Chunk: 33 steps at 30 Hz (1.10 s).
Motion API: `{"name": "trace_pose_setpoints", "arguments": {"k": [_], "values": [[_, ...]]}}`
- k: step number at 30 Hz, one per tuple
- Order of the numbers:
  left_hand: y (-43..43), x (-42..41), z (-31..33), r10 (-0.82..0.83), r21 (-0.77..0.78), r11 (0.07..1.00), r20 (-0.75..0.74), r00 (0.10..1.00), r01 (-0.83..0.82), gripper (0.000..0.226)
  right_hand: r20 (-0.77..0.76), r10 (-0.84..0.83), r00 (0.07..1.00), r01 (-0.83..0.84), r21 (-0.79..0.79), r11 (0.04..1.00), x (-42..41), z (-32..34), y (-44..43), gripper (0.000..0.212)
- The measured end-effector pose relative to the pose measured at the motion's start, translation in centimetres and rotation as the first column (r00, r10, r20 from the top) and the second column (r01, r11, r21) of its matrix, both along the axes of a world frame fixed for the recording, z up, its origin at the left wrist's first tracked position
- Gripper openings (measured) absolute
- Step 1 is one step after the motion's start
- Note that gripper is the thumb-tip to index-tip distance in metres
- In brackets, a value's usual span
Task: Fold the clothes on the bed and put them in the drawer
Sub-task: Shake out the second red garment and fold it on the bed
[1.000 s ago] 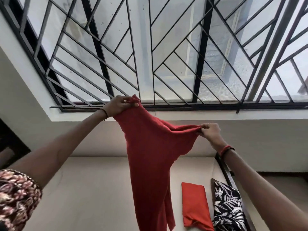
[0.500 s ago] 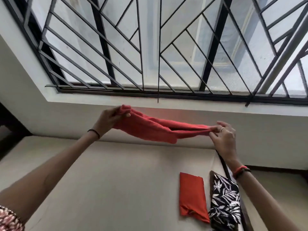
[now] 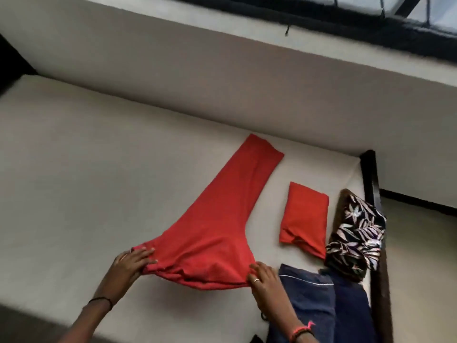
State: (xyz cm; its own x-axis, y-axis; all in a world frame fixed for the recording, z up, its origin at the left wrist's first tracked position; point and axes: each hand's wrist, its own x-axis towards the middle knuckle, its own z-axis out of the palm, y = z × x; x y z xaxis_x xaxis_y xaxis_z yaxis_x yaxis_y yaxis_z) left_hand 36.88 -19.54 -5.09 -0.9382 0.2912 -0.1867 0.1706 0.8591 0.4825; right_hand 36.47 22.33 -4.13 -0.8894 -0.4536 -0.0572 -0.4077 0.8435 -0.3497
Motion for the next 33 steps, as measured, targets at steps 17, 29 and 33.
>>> {"name": "trace_pose_setpoints", "arguments": {"k": [17,29,33], "values": [[-0.5,8.0,-12.8,0.525,0.253,0.62,0.569,0.633,-0.742,0.018,0.213,-0.046,0.976,0.057,-0.047,0.997,-5.7,-4.0,-0.8,0.028],[-0.2,6.9,-13.1,0.715,0.107,0.311,0.628,0.306,-0.945,0.025,0.335,0.058,0.94,-0.046,-0.044,0.998,-26.1,-7.1,-13.4,0.014],[-1.1,6.7,-13.9,0.683,0.12,0.415,0.614,0.396,-0.902,0.045,0.376,0.029,0.926,-0.044,0.032,0.999,-28.4,-10.5,-15.9,0.015]]}}
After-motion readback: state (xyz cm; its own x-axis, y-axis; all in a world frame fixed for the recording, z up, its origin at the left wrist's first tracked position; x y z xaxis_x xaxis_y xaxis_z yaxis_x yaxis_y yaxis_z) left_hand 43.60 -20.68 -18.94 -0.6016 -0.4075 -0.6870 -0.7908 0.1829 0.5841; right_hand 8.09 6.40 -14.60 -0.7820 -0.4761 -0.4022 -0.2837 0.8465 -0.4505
